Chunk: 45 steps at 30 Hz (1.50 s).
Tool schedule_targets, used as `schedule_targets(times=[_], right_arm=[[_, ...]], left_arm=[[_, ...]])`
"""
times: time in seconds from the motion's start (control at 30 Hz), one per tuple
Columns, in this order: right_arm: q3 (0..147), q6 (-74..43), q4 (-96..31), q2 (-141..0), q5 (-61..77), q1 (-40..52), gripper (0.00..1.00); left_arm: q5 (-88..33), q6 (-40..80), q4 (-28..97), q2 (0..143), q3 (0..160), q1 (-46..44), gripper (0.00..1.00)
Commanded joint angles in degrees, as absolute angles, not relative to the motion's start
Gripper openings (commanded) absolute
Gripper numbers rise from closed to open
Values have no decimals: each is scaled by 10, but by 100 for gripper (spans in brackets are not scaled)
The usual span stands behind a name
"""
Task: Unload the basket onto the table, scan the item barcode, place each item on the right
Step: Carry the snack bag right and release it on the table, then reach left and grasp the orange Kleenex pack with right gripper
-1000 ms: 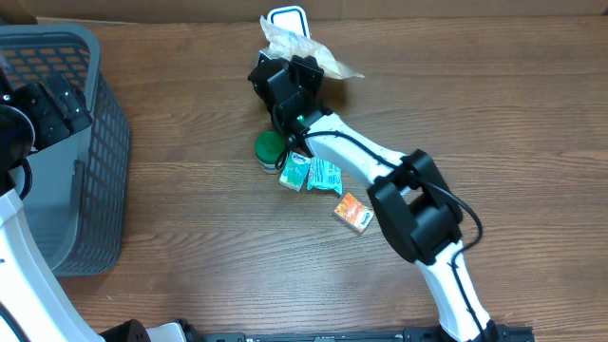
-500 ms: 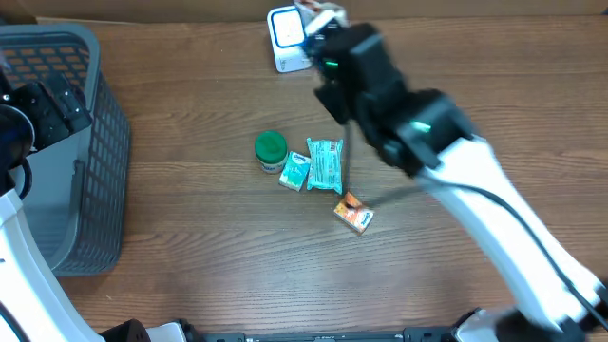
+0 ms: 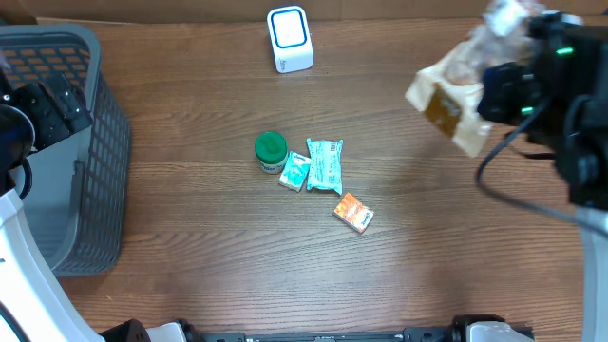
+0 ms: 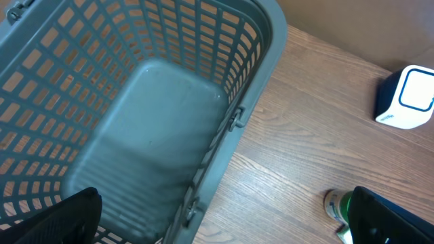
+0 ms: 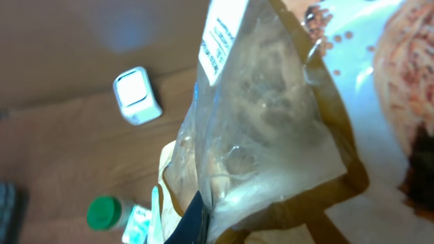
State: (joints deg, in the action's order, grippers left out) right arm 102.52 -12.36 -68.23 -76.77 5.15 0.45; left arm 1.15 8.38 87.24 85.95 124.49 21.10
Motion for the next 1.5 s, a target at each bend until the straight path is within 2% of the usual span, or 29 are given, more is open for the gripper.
schedule_targets(times=[0.0,0.23,0.53,0.57,0.6,0.73,0.87,1.0,1.07,1.13,1.23,1.3,1.37,1.4,1.47], right_arm=[[981,-150,-670,-773,170,-79,4],[811,-151,-532,-812,268,-185,4],[675,-180,-382,-946,250,-228,4],[675,-181,-380,-958,244,-231,8],[675,-181,-377,-967,245,-234,20],[678,-183,-399,-973,259,-239,29],[703,-172,-447,-954,260,-232,44],[748,-145,-513,-920,260,-210,77],[768,-145,-543,-904,265,-190,79],[775,-131,-554,-890,284,-163,79],[775,-115,-569,-881,310,-111,73],[771,-114,-578,-882,309,-70,64],[766,-114,-584,-888,305,-25,49],[762,-115,-584,-891,303,1,48],[756,-115,-584,-898,294,48,33]], left_arm=[[15,75,870,862,1249,213,100],[15,75,870,862,1249,213,100],[15,75,870,862,1249,213,100],[15,75,870,862,1249,213,100],[15,75,870,862,1249,213,99],[15,75,870,862,1249,213,100],[15,75,870,862,1249,213,100],[15,75,870,862,1249,213,100],[15,75,870,862,1249,213,100],[15,75,870,862,1249,213,100],[15,75,870,862,1249,213,100],[15,75,870,862,1249,213,100],[15,75,870,862,1249,213,100],[15,75,870,862,1249,213,100],[15,75,870,862,1249,213,99]])
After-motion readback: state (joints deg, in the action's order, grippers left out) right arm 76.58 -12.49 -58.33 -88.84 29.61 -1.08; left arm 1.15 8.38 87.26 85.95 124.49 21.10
